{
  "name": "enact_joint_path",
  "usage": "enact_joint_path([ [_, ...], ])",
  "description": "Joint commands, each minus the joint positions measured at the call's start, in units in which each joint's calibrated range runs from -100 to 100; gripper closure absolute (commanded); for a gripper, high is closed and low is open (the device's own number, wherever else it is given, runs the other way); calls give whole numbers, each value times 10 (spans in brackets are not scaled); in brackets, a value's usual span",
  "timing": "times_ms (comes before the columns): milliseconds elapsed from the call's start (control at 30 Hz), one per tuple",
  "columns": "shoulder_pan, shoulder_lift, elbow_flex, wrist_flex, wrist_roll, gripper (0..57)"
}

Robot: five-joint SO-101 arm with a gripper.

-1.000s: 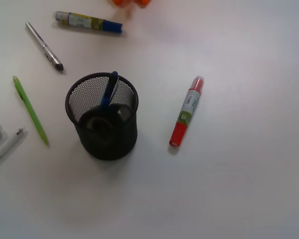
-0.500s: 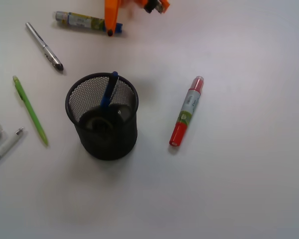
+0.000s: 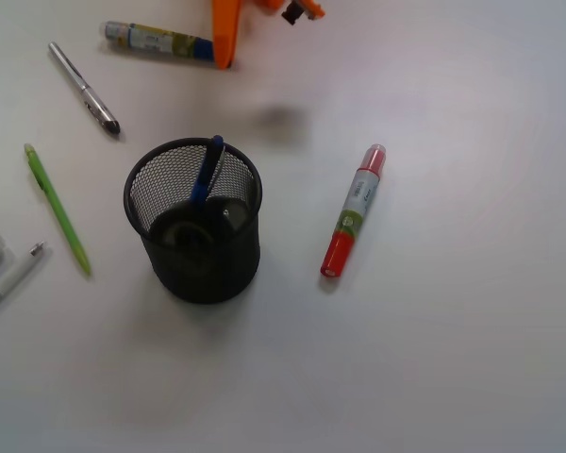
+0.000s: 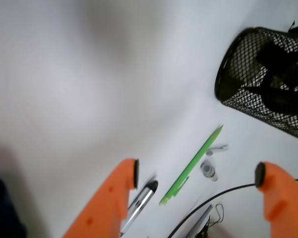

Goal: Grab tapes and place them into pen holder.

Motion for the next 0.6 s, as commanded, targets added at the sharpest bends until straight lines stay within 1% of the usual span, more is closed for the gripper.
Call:
enact_joint_path([
  [0, -25, -46, 8, 19, 0, 308],
  [133, -11, -57, 11, 29, -10, 310],
  [167, -4, -57, 11, 30, -12, 314],
  [200, 1, -57, 11, 30, -13, 331],
  [233, 4, -57, 11, 30, -14, 362],
  [333, 4, -57, 10, 30, -14, 479],
  [400, 4, -57, 9, 30, -14, 523],
  [567, 2, -57, 9, 30, -14, 518],
])
